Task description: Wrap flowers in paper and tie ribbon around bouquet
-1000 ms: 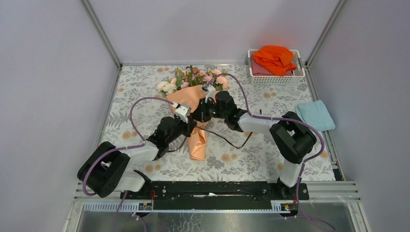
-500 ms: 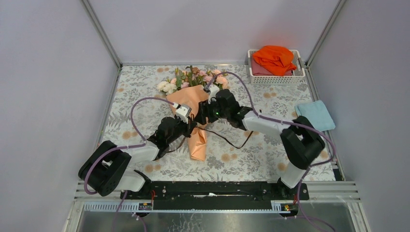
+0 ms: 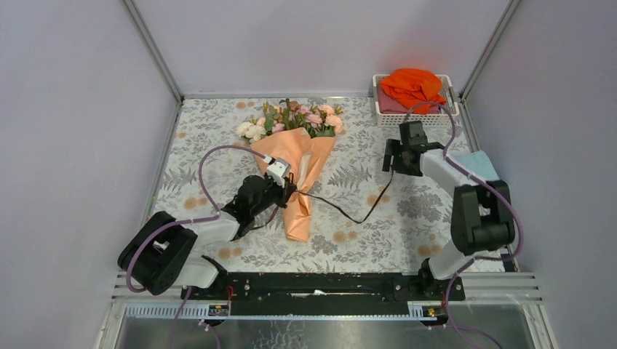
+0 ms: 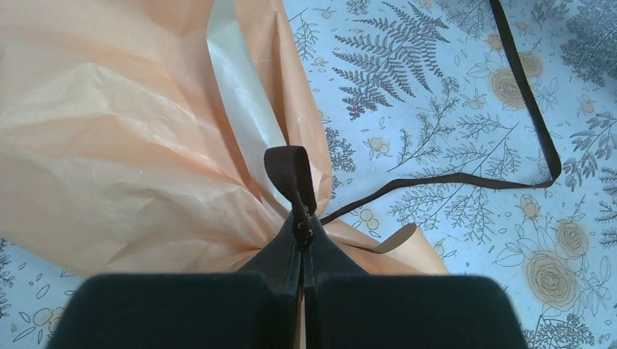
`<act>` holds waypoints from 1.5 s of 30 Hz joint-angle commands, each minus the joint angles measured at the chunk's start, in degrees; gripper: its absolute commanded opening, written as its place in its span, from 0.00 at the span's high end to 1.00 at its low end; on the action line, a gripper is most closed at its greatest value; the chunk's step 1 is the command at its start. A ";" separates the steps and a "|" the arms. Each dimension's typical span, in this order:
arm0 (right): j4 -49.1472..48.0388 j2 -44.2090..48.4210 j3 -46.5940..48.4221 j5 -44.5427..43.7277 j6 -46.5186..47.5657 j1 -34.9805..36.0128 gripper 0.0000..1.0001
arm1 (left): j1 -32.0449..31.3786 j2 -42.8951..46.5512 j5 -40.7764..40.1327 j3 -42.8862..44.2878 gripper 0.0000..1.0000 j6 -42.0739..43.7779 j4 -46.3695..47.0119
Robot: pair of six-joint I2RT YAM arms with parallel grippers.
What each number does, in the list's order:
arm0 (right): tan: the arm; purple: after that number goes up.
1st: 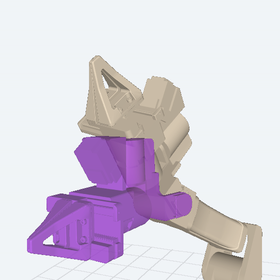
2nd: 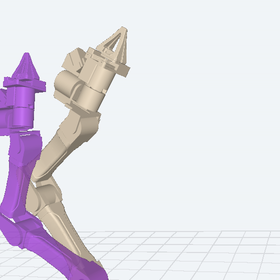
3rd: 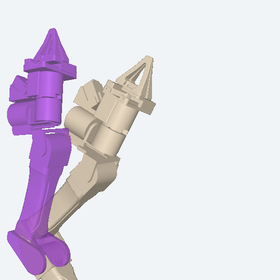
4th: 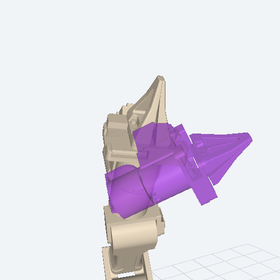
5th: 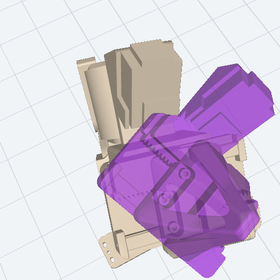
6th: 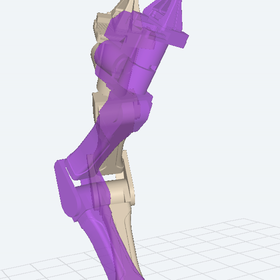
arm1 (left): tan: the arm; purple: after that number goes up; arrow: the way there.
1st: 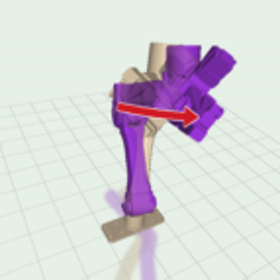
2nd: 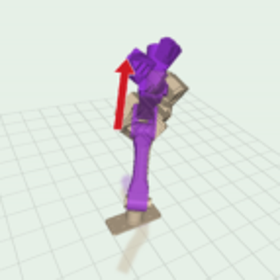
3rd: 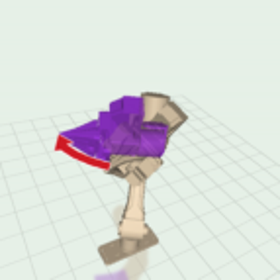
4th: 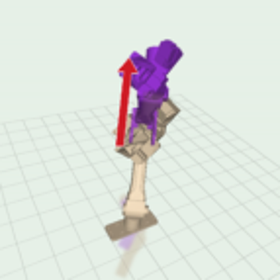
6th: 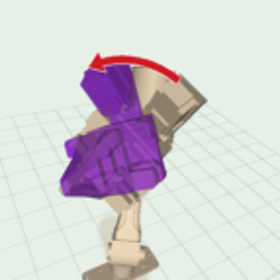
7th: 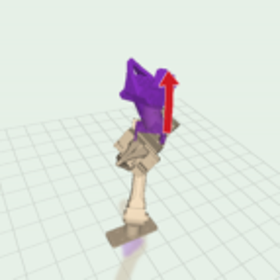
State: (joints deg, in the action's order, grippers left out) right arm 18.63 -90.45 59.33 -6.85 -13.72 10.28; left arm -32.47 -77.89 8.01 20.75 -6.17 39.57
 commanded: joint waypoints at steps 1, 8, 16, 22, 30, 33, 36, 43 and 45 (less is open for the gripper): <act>5.14 -7.15 4.87 4.38 0.52 0.11 0.21 | -0.23 0.77 1.41 0.84 1.00 3.06 0.73; 5.25 -14.54 7.96 5.81 0.87 -1.08 0.36 | -0.23 2.33 2.70 -0.80 1.00 2.62 0.79; 3.24 -17.52 7.83 9.98 0.96 -4.22 0.60 | -0.23 3.66 2.93 -1.09 1.00 4.42 0.84; 3.24 -18.31 9.41 11.59 1.90 -5.38 0.95 | -0.14 3.69 2.98 -1.20 1.00 4.95 0.65; 4.24 -5.71 17.02 18.52 6.47 -4.25 1.00 | -0.14 3.89 4.32 -2.75 1.00 9.84 4.61; 1.25 0.00 21.60 19.23 6.75 2.97 1.00 | -0.14 4.03 6.55 -3.32 1.00 13.59 8.24; -3.49 1.71 27.25 20.74 4.97 13.33 1.00 | -0.07 4.13 8.31 -3.52 1.00 16.13 8.00; -14.68 -11.11 43.48 23.85 -0.20 35.16 1.00 | -0.14 4.72 10.10 -4.17 1.00 17.63 8.18; -13.78 -16.85 49.05 23.40 -2.40 37.38 1.00 | -0.22 5.04 10.49 -4.67 1.00 18.14 8.47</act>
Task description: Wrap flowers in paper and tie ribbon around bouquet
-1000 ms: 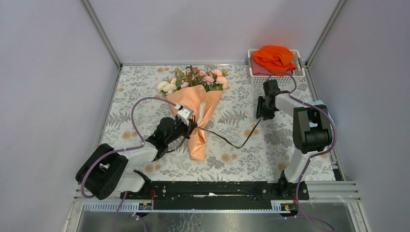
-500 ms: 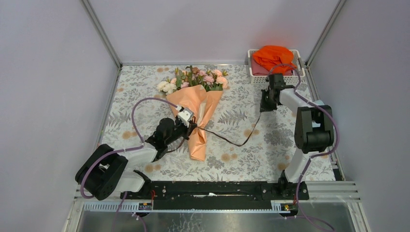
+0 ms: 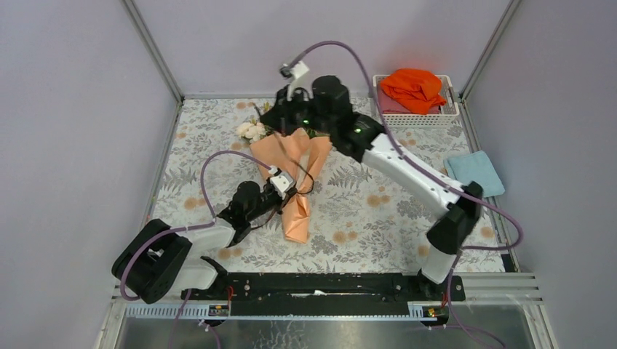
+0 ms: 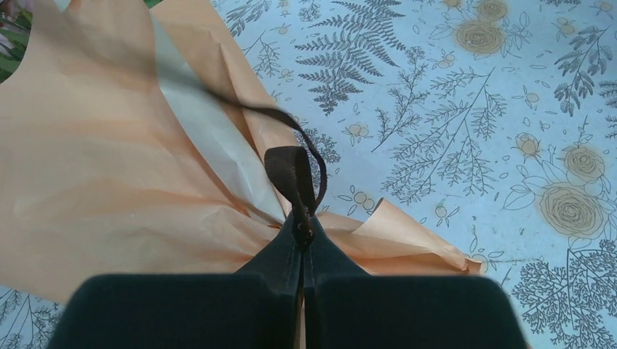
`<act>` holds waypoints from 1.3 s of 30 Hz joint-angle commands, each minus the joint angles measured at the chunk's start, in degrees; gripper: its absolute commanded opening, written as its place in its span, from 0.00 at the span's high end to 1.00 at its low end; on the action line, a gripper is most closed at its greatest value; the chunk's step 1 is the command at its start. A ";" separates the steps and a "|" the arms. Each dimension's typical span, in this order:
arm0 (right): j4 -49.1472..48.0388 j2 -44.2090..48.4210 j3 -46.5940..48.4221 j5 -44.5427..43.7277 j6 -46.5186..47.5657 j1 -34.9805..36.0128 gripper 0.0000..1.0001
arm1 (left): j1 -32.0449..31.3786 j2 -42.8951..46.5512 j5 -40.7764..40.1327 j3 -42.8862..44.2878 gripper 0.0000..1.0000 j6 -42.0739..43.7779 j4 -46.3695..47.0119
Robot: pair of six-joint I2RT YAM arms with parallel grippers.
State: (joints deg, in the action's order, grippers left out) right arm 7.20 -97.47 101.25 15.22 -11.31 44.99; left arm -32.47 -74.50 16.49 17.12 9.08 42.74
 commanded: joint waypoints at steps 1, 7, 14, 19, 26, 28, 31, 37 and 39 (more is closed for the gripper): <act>-1.81 -12.43 9.56 1.15 -6.14 3.29 1.00 | -0.23 1.84 2.09 -1.35 1.00 2.91 5.63; -2.52 -20.16 12.17 0.69 -9.79 3.69 1.00 | -0.22 3.10 2.05 -2.32 1.00 2.41 6.08; 6.25 -25.16 20.29 24.37 -6.03 -5.95 0.03 | -0.19 3.34 2.19 -2.66 1.00 1.72 6.34; -16.04 -8.23 -9.48 37.60 9.28 -15.59 0.00 | -0.14 4.09 3.12 -3.06 1.00 1.80 5.97; -15.46 3.08 -31.64 56.53 48.45 -18.93 0.00 | 0.23 3.78 6.59 -2.91 1.00 3.57 5.60; -8.42 1.23 -28.69 60.48 50.43 -18.05 0.01 | 0.21 3.75 6.49 -2.80 1.00 3.71 5.56; 12.54 0.43 -26.28 54.94 67.20 -13.26 0.06 | 0.30 3.70 6.41 -2.71 1.00 3.60 5.60; -4.51 4.67 -37.02 44.53 65.50 -6.99 0.13 | 0.30 3.01 8.51 -2.52 1.00 4.96 5.18; -6.56 4.75 -37.02 42.17 67.66 -6.58 0.18 | 0.31 2.76 8.81 -2.21 1.00 5.14 4.63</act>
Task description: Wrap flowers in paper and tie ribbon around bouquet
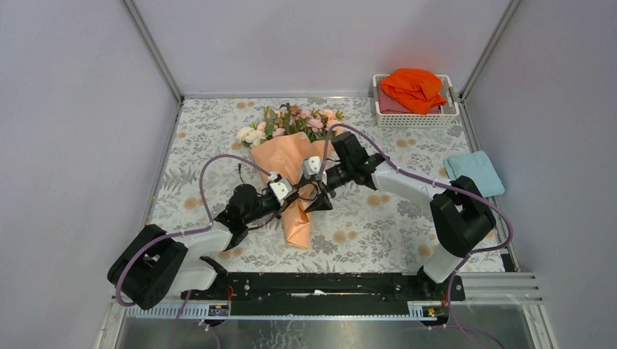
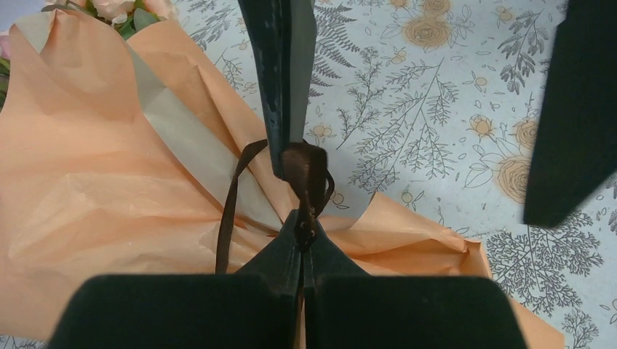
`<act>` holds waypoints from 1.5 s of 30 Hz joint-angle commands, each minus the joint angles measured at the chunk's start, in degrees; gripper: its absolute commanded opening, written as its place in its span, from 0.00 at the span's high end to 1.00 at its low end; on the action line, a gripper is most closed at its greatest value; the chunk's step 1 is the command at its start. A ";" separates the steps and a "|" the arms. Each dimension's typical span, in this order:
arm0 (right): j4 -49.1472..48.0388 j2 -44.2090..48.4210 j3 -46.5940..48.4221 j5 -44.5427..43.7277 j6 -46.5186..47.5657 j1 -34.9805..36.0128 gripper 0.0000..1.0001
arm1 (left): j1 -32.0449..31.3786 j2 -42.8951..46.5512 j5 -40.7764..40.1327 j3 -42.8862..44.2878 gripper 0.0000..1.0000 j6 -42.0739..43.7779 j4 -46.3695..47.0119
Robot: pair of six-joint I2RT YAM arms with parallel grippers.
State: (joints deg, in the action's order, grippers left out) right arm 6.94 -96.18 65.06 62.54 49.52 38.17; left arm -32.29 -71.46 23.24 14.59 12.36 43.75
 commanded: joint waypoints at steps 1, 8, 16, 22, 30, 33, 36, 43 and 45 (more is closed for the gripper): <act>-6.24 3.01 -0.11 -5.60 9.01 0.38 0.20 | 0.13 -0.38 2.25 0.70 1.00 2.06 3.39; -9.21 -0.51 0.76 -5.56 11.28 0.75 0.27 | 0.14 -0.98 2.64 1.39 1.00 2.75 2.79; -7.61 -1.82 2.19 -3.61 12.46 2.84 0.41 | 0.25 -1.66 2.60 2.06 1.00 2.80 2.35; -3.89 -2.51 2.58 -4.26 13.93 3.14 0.61 | 0.37 -1.70 2.63 2.02 1.00 2.76 2.39; -1.32 -2.61 3.23 -6.07 14.23 3.15 0.96 | 0.63 -1.66 2.81 2.10 1.00 2.54 2.46; -0.78 -2.77 3.70 -6.98 12.00 3.14 1.00 | 0.65 -1.70 2.77 2.09 1.00 2.50 2.38; -3.43 -2.59 3.18 -7.92 7.44 3.16 1.00 | 0.65 -1.66 2.66 2.20 1.00 2.69 2.28; -6.10 -3.55 3.08 -11.99 -0.02 2.97 1.00 | 1.16 5.83 9.79 11.53 0.37 17.28 -23.94; -6.29 -3.81 2.92 -12.48 -1.26 2.85 1.00 | 2.56 7.10 9.65 16.47 0.29 23.97 -38.72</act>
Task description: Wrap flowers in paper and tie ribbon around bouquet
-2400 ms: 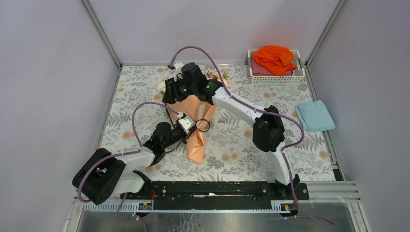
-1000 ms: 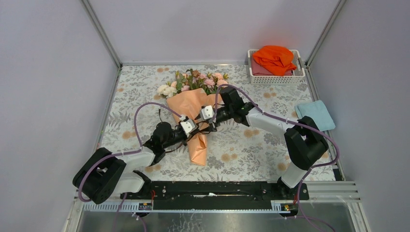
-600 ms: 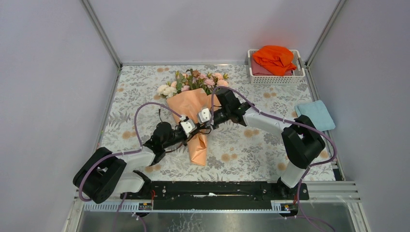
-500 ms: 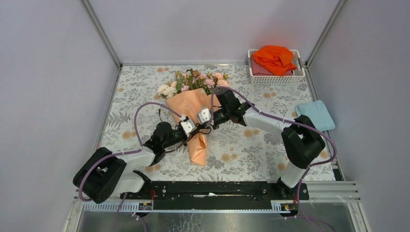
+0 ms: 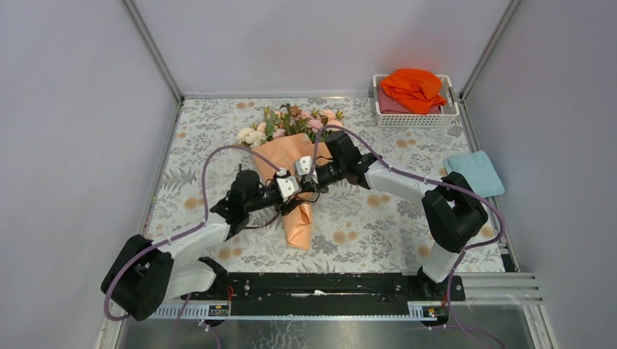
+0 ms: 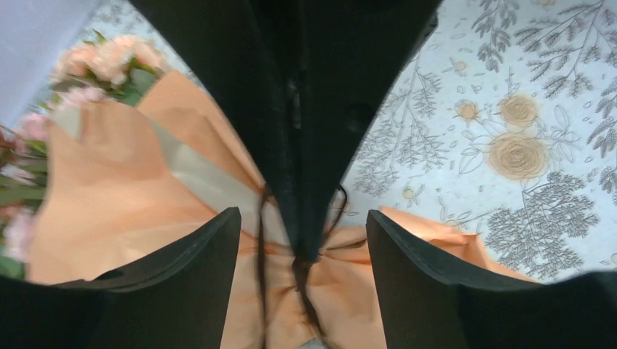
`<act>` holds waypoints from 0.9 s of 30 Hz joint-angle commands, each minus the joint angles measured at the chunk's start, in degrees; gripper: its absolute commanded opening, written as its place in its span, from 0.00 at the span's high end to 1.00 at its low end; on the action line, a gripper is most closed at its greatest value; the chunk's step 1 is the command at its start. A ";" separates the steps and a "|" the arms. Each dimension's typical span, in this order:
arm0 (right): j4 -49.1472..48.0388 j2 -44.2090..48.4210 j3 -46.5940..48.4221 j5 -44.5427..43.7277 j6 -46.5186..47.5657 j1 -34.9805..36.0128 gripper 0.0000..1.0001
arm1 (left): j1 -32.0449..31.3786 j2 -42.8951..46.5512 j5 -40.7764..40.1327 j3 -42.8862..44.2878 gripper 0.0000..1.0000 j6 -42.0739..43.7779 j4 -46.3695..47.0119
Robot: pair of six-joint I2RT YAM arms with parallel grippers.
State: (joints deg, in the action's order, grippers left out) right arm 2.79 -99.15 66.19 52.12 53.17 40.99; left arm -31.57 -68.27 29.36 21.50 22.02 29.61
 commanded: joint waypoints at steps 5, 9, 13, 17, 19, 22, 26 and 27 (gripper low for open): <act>-6.03 -1.25 0.70 -2.30 -8.12 -0.07 1.00 | 15.64 4.30 10.86 20.73 0.16 32.68 -59.12; -6.49 -1.64 0.82 -2.56 -9.27 -0.12 1.00 | 29.99 -8.55 5.50 33.67 0.40 35.53 -75.35; -6.50 -2.19 0.83 -3.24 -10.06 -0.12 1.00 | 37.41 -24.39 7.55 49.85 0.47 42.40 -90.64; -8.05 -3.28 0.95 -3.28 -11.65 -0.08 1.00 | 35.07 -26.65 11.96 47.95 0.36 53.92 -84.69; -8.23 -3.50 0.91 -3.77 -12.14 -0.10 1.00 | 31.17 -25.86 10.30 43.84 0.30 53.70 -76.78; -8.21 -3.43 0.51 -3.93 -12.43 -0.12 1.00 | 28.42 -27.88 10.25 41.48 0.28 54.99 -73.14; -6.92 -3.04 0.47 -4.83 -12.18 -0.11 1.00 | 27.49 -29.89 9.35 39.75 0.28 56.71 -72.51; -6.72 -2.87 0.51 -5.10 -12.06 -0.07 1.00 | 27.35 -29.84 9.00 38.74 0.29 57.23 -71.89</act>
State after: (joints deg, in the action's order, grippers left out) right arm -3.29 -102.80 66.30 48.34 41.69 40.51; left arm -4.49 -97.12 38.20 62.74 74.54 -46.19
